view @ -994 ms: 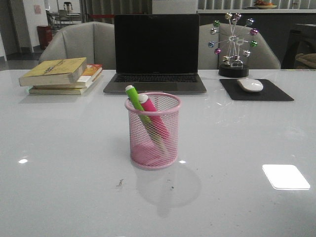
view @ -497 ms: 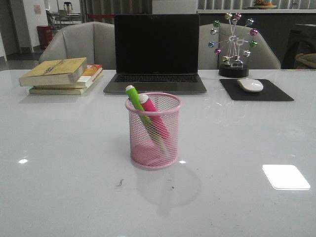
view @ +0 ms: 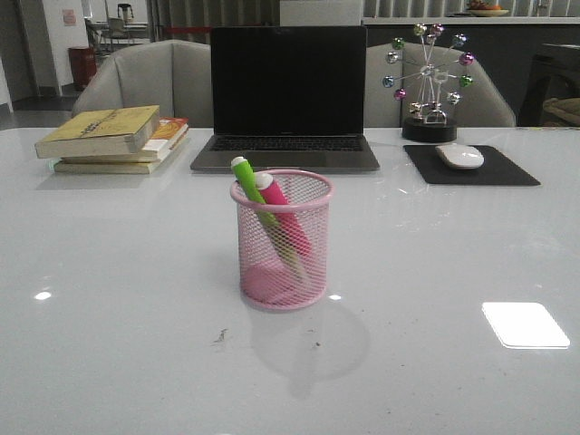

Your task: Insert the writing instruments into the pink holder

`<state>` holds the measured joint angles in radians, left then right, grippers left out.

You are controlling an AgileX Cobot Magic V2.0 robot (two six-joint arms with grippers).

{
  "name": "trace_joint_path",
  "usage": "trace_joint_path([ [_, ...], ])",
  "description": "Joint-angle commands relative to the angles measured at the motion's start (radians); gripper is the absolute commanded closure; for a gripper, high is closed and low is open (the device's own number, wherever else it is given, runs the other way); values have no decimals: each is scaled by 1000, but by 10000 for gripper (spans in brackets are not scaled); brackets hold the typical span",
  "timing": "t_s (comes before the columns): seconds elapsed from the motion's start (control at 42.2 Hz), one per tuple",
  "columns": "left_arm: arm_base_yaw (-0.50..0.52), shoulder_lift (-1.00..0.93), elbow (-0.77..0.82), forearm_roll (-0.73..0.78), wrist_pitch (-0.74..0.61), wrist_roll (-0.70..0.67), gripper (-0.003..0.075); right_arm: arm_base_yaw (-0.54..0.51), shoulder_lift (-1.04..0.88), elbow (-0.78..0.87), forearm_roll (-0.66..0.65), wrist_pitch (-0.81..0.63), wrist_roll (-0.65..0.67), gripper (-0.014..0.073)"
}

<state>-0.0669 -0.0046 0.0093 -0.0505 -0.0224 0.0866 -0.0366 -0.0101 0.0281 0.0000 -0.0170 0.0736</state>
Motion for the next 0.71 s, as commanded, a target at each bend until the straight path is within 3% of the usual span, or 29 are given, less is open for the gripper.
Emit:
trace_joint_path([
  [0.0, -7, -17, -2, -8, -85, 1, 627, -6, -22, -12, -10, -101, 17, 537],
  [0.686, -7, -17, -2, -8, -85, 1, 627, 34, -22, -12, -10, -92, -25, 537],
])
